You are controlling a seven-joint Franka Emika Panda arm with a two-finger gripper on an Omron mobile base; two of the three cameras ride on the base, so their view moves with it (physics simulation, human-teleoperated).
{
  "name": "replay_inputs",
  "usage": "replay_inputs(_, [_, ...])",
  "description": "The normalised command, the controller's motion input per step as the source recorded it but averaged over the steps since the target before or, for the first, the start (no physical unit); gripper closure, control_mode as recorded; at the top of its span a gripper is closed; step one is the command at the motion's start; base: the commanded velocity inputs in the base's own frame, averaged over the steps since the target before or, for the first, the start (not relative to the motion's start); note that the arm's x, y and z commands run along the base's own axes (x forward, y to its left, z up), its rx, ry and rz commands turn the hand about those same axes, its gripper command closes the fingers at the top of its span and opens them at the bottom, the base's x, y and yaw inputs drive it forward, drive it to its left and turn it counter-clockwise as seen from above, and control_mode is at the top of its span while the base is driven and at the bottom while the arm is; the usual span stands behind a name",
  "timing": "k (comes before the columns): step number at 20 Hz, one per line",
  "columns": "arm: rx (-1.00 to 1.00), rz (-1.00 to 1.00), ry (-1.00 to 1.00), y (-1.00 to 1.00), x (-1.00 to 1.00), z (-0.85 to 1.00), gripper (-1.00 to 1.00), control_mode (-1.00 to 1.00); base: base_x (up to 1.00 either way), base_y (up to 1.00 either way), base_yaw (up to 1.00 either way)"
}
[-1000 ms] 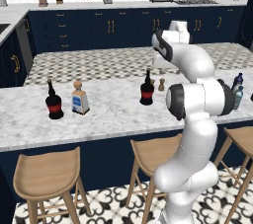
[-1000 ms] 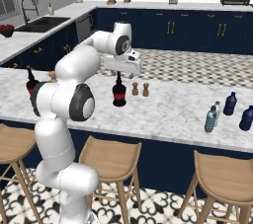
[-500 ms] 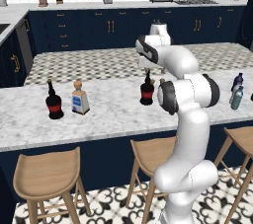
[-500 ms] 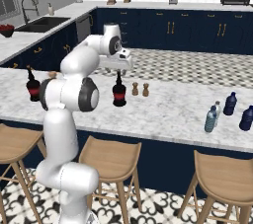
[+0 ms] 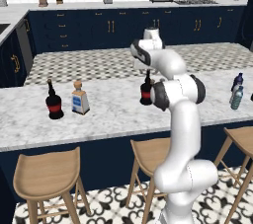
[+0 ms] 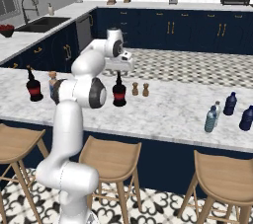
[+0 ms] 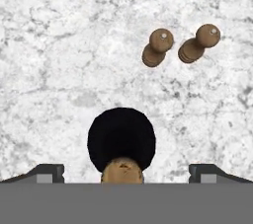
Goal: Move the plastic bottles in the middle to the plastics group, and the glass bottles in the middle to the glass group.
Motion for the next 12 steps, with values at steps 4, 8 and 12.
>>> replay_inputs(4, [0.00, 0.00, 0.01, 0.00, 0.37, -0.17, -1.00, -1.00, 0.00, 0.00, 0.00])
replay_inputs(8, [0.00, 0.00, 0.00, 0.00, 0.09, -0.05, -1.00, -1.00, 0.00, 0.00, 0.00])
replay_inputs(12, [0.00, 0.00, 0.00, 0.00, -0.04, -0.07, -1.00, -1.00, 0.00, 0.00, 0.00])
